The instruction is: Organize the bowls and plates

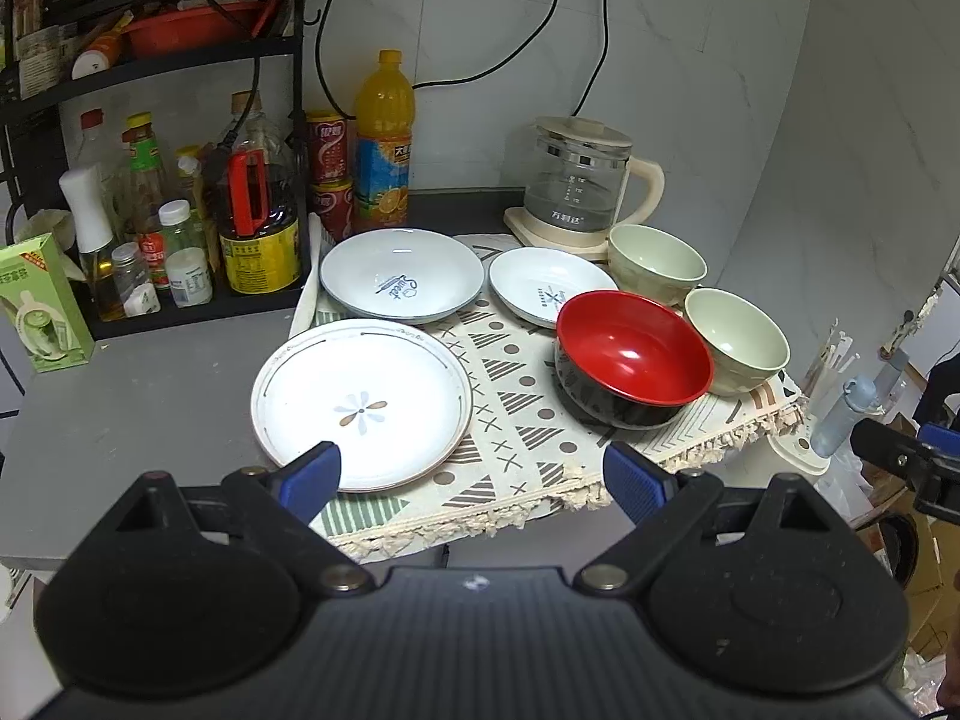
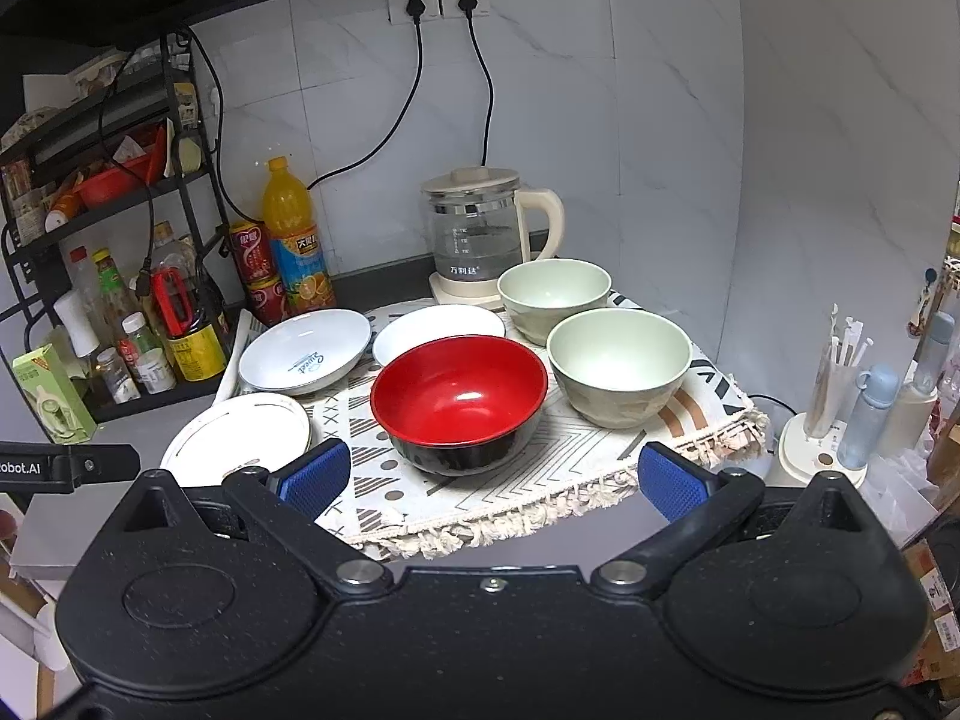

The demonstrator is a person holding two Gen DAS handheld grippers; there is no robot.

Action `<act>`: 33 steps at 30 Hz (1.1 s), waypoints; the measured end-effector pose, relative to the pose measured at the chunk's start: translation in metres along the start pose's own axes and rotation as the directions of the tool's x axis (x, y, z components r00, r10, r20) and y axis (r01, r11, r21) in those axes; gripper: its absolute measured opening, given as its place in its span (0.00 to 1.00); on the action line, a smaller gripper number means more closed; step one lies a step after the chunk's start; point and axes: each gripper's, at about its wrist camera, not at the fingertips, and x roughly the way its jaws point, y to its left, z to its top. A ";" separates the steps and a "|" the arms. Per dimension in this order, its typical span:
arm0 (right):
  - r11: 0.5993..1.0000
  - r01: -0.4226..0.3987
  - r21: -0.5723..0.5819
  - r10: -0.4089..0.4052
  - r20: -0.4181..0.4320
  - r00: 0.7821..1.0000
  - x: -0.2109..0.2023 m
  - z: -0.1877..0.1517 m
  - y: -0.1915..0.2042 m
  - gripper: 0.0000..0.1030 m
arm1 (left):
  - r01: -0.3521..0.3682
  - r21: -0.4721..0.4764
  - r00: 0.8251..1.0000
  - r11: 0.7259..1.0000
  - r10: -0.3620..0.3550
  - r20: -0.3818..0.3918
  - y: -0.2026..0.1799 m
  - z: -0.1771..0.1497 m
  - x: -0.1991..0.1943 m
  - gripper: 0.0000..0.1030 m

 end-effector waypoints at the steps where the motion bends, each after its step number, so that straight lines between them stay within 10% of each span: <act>1: 1.000 0.000 0.003 0.000 -0.002 1.000 0.000 -0.001 0.001 1.00 | -0.004 -0.001 1.000 1.000 0.004 0.001 0.001 0.000 0.000 0.90; 33: 0.999 -0.044 -0.006 0.044 -0.027 0.999 0.003 0.003 0.007 1.00 | -0.032 -0.042 0.999 0.999 0.032 0.008 0.006 -0.011 -0.017 0.90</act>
